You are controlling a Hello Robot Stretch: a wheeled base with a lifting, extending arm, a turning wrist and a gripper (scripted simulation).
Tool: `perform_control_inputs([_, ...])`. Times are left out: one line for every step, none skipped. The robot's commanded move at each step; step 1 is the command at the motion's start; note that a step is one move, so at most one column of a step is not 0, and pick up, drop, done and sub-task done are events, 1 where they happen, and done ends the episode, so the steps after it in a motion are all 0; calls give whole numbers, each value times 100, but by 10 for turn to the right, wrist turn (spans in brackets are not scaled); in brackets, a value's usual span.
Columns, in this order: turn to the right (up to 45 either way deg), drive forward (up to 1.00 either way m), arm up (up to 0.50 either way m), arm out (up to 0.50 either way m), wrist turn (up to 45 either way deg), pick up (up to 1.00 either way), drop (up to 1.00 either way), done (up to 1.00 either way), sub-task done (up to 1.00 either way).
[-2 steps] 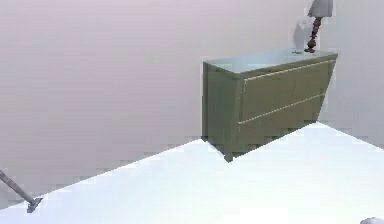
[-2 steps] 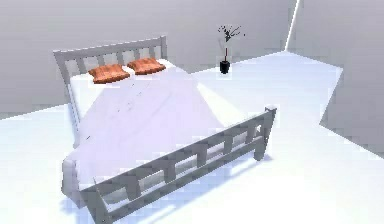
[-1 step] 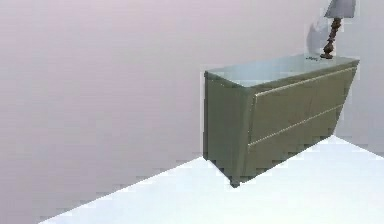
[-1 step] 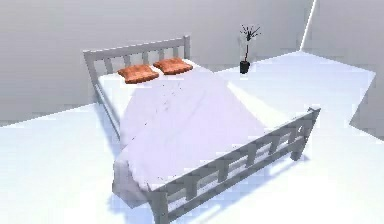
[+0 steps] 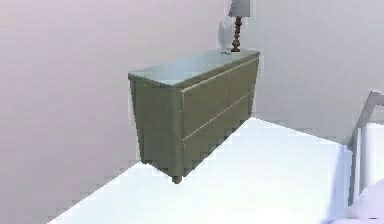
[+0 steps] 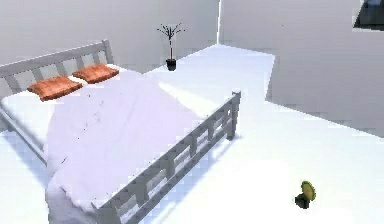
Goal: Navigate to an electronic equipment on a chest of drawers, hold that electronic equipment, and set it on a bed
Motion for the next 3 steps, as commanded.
perform_control_inputs([0, 55, 0, 0, 0, 0, 0, 0, 0])
perform_control_inputs([300, 0, 0, 0, 0, 0, 0, 0, 0])
perform_control_inputs([0, 100, 0, 0, 0, 0, 0, 0, 0])
